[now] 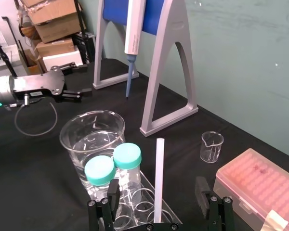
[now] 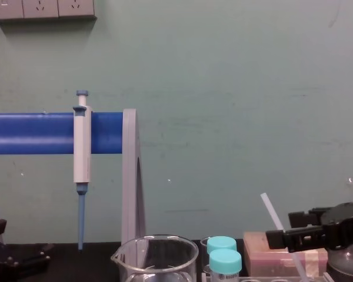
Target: Pick up the stirring rod with one hand, then place it down.
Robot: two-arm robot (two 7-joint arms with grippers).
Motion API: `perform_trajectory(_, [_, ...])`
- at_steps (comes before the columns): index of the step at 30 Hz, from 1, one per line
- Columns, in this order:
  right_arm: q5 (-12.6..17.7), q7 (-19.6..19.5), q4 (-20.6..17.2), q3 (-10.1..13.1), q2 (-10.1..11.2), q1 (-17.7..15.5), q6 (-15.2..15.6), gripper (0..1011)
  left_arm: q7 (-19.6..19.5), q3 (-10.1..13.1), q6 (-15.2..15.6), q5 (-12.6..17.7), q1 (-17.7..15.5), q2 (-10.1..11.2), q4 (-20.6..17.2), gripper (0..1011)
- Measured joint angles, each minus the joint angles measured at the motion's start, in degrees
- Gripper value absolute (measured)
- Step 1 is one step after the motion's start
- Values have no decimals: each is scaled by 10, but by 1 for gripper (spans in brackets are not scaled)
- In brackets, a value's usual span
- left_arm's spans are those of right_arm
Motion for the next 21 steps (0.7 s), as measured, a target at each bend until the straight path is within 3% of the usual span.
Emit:
perform_trajectory(7, [-7, 2, 28, -12, -19, 18, 1, 1003, 0, 0, 0, 0, 0, 0, 0, 1000])
perform_trajectory(21, [-10, -1, 28, -14, -20, 19, 3, 1003, 0, 0, 0, 0, 0, 0, 0, 1000])
